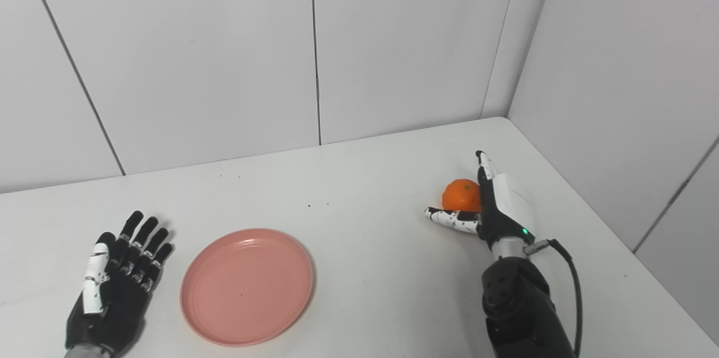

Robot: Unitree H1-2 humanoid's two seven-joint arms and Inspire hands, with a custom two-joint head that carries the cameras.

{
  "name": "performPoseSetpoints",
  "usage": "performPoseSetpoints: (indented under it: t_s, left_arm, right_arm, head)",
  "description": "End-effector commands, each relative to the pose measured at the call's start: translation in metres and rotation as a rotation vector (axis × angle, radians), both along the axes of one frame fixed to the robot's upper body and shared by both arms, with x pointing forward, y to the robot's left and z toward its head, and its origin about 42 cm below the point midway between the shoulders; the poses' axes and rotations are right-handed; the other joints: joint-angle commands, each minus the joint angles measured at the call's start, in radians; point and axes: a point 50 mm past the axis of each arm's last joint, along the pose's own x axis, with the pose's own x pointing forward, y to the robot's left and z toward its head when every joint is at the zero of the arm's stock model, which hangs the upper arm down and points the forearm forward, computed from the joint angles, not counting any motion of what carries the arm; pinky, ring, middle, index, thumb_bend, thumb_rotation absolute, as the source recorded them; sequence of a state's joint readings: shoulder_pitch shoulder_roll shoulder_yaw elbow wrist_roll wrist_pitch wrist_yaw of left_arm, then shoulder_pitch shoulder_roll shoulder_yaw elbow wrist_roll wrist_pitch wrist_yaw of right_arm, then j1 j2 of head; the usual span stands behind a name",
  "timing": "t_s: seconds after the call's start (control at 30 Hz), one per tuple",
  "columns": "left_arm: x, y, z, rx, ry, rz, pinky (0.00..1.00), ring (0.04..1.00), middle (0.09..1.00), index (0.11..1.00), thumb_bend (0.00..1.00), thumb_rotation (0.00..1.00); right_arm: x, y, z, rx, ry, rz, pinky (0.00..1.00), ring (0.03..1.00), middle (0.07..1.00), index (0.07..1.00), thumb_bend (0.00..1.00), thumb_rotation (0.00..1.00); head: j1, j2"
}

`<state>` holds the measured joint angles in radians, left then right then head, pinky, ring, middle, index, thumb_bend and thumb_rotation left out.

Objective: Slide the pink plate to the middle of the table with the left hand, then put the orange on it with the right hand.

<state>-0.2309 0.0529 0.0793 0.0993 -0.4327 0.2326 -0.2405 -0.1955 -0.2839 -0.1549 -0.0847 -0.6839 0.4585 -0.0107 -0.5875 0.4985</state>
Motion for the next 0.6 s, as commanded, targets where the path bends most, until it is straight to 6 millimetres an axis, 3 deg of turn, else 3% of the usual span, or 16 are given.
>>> performPoseSetpoints:
  t_s: [0.0, 0.57]
  left_arm:
    - [-0.011, 0.005, -0.025, 0.015, 0.141, 0.008, 1.0, 0.976, 0.979, 0.973, 0.3, 1.0]
    - [-0.012, 0.007, -0.023, 0.019, 0.141, -0.002, 1.0, 0.984, 0.987, 0.982, 0.3, 1.0]
  right_arm:
    - [0.009, -0.007, 0.022, -0.042, -0.071, -0.007, 0.78, 0.889, 0.938, 0.957, 0.95, 0.4]
    - [0.021, -0.019, 0.015, -0.023, -0.027, -0.046, 0.75, 0.876, 0.928, 0.938, 0.94, 0.39]
  head:
    - [0.001, 0.0]
    - [-0.009, 0.01]
